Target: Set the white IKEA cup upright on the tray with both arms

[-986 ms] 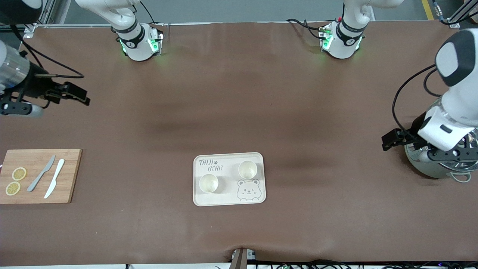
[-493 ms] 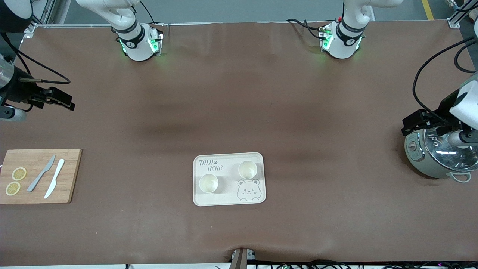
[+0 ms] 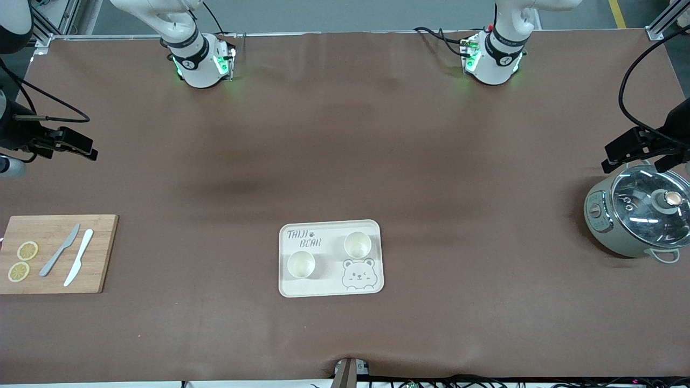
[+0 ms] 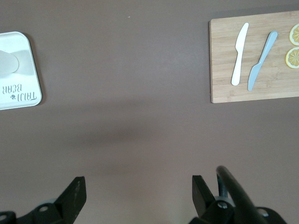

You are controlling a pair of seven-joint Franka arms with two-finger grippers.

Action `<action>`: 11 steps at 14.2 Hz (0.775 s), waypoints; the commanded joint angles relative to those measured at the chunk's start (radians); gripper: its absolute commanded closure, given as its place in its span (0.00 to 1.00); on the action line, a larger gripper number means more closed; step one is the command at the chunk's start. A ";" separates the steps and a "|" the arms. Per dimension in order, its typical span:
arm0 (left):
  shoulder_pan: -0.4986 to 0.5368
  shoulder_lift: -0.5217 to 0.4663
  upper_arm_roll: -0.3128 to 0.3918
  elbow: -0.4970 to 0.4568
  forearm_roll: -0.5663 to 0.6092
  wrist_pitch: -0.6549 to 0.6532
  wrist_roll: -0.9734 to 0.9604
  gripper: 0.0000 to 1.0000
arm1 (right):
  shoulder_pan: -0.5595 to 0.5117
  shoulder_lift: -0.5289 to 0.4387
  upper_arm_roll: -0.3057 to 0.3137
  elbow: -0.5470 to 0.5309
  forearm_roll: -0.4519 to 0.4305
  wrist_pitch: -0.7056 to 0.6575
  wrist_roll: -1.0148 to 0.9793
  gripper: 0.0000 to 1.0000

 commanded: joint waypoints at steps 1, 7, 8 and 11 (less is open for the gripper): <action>0.004 -0.028 0.002 0.007 0.019 -0.015 0.007 0.00 | -0.018 -0.009 0.017 -0.021 -0.015 0.017 -0.011 0.00; 0.217 -0.027 -0.220 0.002 0.024 -0.014 0.002 0.00 | -0.018 -0.005 0.017 -0.021 -0.015 0.019 -0.011 0.00; 0.231 -0.025 -0.233 0.001 0.024 -0.012 -0.001 0.00 | -0.018 -0.005 0.017 -0.021 -0.013 0.019 -0.011 0.00; 0.274 -0.024 -0.306 -0.003 0.051 -0.009 -0.013 0.00 | -0.016 -0.009 0.017 -0.019 -0.015 0.014 -0.014 0.00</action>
